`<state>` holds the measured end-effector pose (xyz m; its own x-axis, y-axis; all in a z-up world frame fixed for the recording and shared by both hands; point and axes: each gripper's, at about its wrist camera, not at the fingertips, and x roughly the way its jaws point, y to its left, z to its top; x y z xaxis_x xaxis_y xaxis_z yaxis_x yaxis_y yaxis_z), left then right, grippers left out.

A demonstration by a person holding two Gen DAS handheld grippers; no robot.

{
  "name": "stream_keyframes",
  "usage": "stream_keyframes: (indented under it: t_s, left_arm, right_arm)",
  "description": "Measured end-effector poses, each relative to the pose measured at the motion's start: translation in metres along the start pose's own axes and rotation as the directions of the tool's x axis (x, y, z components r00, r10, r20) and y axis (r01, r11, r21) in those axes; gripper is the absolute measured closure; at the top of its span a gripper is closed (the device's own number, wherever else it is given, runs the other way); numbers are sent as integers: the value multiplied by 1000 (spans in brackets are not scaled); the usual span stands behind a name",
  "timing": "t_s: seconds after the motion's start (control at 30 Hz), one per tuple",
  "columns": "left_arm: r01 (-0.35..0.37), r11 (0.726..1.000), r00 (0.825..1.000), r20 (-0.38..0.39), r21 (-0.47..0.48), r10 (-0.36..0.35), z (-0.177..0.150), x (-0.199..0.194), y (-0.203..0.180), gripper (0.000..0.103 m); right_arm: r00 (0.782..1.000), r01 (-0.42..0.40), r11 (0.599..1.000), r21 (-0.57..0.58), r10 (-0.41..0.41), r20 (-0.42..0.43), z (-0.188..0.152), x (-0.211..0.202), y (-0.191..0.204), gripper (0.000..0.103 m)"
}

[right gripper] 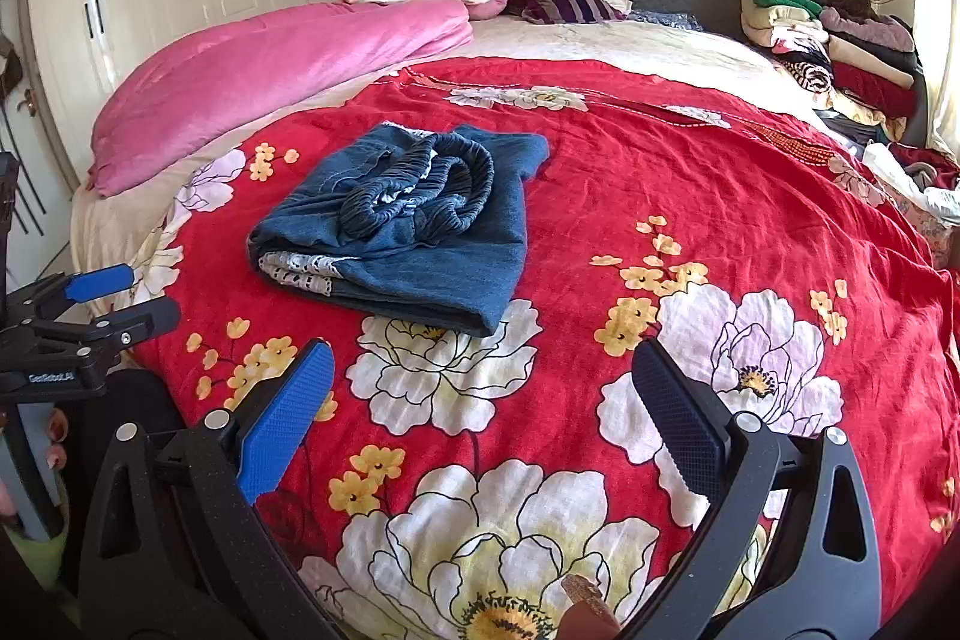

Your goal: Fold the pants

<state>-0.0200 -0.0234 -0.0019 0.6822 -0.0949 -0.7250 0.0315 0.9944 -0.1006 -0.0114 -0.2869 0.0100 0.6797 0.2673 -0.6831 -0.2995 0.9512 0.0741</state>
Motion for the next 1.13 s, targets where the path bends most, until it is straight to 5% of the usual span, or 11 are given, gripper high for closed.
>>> stream_keyframes:
  t_s: [0.3,0.67,0.8,0.87,1.0,1.13]
  left_arm:
    - [7,1000,1000,-15,16,-6,1,2,-2,5]
    - [-74,997,996,-45,1,74,6,12,10,4]
    - [-62,996,998,-27,-62,61,21,21,42,5]
    - [-122,990,992,-18,-76,121,37,28,61,5]
    - [-301,949,953,-64,-100,295,77,71,120,5]
    - [-386,907,920,-143,-167,365,117,133,185,5]
  right_arm:
    - [1000,2,1000,0,-2,-1,0,0,0,9]
    - [1000,31,999,27,-31,3,1,7,-19,9]
    - [993,114,989,99,-116,17,2,5,-69,9]
    - [986,157,977,143,-163,27,4,2,-99,9]
    - [956,290,924,249,-294,-20,7,1,-197,9]
    - [905,424,838,344,-404,-133,4,15,-299,9]
